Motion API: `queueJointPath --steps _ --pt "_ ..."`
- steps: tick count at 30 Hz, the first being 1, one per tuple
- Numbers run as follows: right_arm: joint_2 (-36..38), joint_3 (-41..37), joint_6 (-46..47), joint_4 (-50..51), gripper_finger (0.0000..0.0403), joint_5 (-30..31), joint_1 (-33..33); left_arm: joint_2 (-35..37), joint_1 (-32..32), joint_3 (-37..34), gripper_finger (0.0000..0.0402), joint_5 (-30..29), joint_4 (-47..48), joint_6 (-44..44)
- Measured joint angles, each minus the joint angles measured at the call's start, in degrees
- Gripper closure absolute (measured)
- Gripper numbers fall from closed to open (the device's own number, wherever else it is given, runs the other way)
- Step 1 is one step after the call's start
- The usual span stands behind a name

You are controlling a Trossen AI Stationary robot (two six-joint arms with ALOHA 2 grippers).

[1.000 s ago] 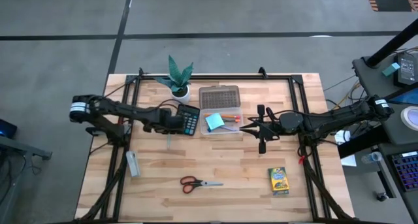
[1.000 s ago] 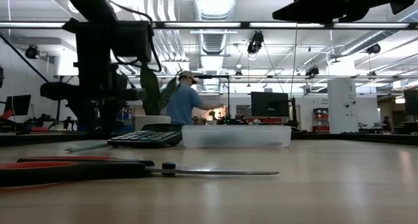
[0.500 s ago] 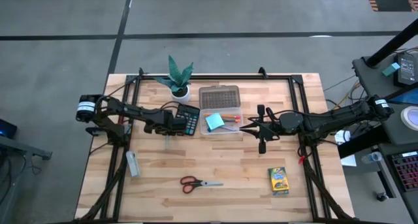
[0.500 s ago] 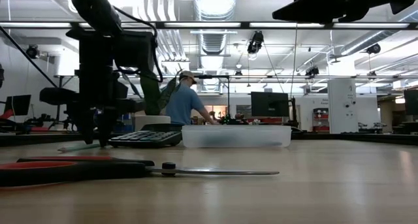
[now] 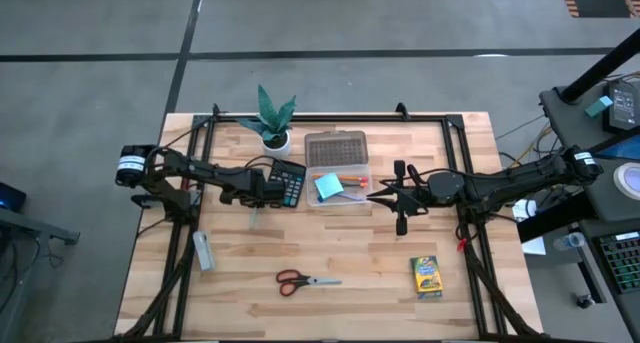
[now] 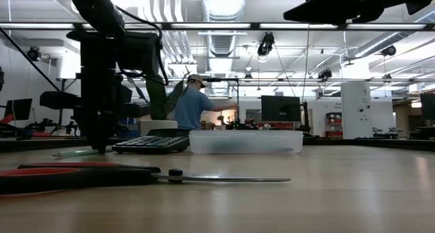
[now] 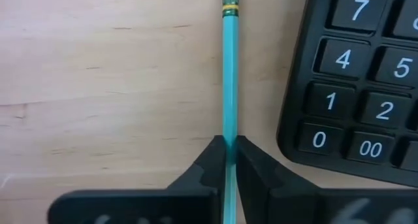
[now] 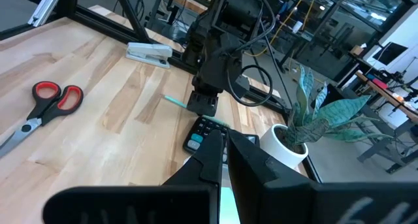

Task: Pack school essentials
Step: Put the light blue pencil into the supplies box

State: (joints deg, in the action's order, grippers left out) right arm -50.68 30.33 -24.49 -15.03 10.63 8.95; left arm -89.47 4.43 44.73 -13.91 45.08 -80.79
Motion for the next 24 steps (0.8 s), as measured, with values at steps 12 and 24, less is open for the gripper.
queueJointPath --steps 12,24 --pt "4.8 0.0 2.3 6.4 0.039 1.4 0.0 2.0 -3.5 9.5 0.04 -2.3 13.8 4.0" --pt "14.1 -1.7 11.8 15.7 0.039 -3.4 0.2 0.0 -5.0 27.7 0.0401 -2.2 11.3 37.1"
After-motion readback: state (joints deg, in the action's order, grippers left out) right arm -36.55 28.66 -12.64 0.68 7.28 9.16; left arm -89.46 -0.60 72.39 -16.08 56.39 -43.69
